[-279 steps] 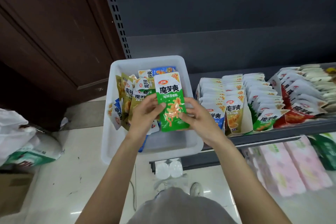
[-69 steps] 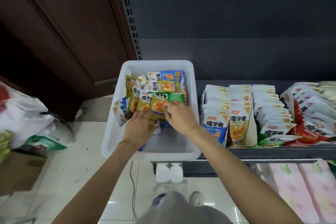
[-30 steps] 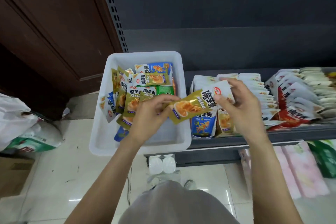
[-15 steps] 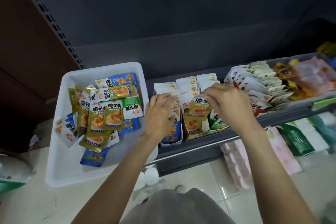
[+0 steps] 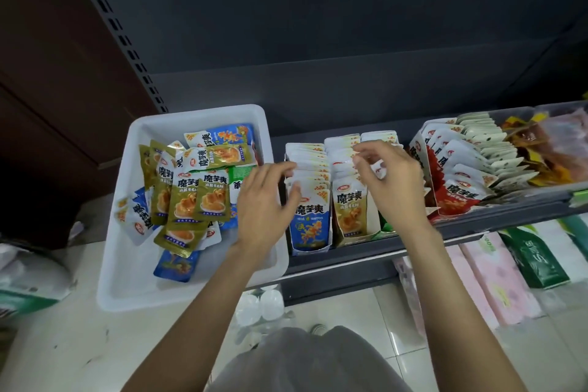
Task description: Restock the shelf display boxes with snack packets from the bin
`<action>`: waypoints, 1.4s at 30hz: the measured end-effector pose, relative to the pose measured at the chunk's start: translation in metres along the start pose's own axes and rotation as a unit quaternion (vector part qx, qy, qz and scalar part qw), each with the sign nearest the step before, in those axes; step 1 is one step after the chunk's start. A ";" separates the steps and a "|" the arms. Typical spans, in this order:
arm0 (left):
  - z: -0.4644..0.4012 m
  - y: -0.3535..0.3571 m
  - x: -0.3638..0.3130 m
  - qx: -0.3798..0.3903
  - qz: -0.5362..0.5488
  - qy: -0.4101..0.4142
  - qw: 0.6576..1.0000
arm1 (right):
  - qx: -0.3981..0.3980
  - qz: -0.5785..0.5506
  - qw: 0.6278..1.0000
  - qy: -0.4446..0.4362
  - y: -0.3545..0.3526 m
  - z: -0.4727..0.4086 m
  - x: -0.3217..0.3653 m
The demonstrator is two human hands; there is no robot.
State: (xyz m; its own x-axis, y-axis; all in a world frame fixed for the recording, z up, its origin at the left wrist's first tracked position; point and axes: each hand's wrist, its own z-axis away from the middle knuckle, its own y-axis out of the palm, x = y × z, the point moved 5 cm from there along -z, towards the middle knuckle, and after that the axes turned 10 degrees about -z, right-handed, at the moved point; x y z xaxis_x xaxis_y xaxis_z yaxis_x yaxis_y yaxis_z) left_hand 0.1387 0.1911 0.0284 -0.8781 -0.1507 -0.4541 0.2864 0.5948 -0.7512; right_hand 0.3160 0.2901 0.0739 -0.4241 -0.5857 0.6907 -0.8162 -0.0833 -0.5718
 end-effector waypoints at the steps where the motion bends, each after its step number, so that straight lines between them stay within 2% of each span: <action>1: 0.004 -0.010 0.011 -0.029 0.009 -0.018 0.999 | -0.009 -0.047 0.999 0.012 -0.001 0.003 0.013; 4: 0.019 -0.034 0.054 -0.060 -0.017 -0.057 0.996 | 0.052 -0.114 0.992 0.000 0.026 0.011 0.050; 7: 0.035 -0.045 0.099 -0.014 -0.094 -0.065 0.993 | 0.165 -0.119 0.978 -0.054 0.084 0.016 0.080; 10: 0.050 -0.032 0.133 0.104 -0.177 -0.058 0.977 | 0.291 -0.023 0.955 -0.043 0.154 0.018 0.087; 13: 0.057 -0.020 0.149 0.212 -0.220 -0.082 0.949 | 0.395 0.137 0.908 -0.024 0.219 0.018 0.074; 15: 0.059 -0.016 0.155 0.268 -0.236 -0.108 0.928 | 0.412 0.259 0.873 -0.033 0.248 0.015 0.063; 17: 0.057 -0.015 0.160 0.286 -0.260 -0.108 0.916 | 0.413 0.335 0.847 -0.027 0.262 0.011 0.055; 20: 0.053 -0.017 0.163 0.284 -0.259 -0.107 0.917 | 0.403 0.377 0.833 -0.043 0.267 0.007 0.052; 23: 0.053 -0.018 0.166 0.282 -0.248 -0.109 0.920 | 0.392 0.370 0.839 -0.078 0.262 0.006 0.059; 26: 0.053 -0.019 0.169 0.252 -0.188 -0.132 0.940 | 0.374 0.325 0.865 -0.075 0.237 0.003 0.082; 28: 0.048 -0.028 0.164 0.186 -0.103 -0.151 0.965 | 0.305 0.262 0.913 -0.071 0.208 -0.003 0.097; 30: 0.037 -0.045 0.150 0.120 0.007 -0.163 0.979 | 0.222 0.109 0.968 -0.037 0.173 -0.006 0.103; 31: 0.031 -0.054 0.140 0.106 0.052 -0.157 0.980 | 0.199 -0.008 0.980 0.003 0.156 -0.007 0.104; 33: 0.018 -0.068 0.119 0.116 0.117 -0.143 0.976 | 0.176 -0.206 0.958 0.098 0.129 -0.006 0.100; 34: 0.013 -0.073 0.110 0.130 0.145 -0.141 0.971 | 0.171 -0.247 0.946 0.123 0.119 -0.005 0.096; 39: 0.005 -0.074 0.075 0.178 0.190 -0.120 0.958 | 0.143 -0.284 0.930 0.186 0.086 0.001 0.069; 42: 0.006 -0.062 0.060 0.203 0.213 -0.121 0.948 | 0.140 -0.336 0.905 0.218 0.069 0.009 0.059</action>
State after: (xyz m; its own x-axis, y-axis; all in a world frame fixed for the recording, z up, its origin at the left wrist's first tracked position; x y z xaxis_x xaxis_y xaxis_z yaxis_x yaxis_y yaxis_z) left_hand 0.0702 0.1409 0.0445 -0.5493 -0.1713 -0.8179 0.7628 0.2969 -0.5745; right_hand 0.2384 0.2428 0.0709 -0.0323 0.0418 0.9986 -0.8415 -0.5403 -0.0046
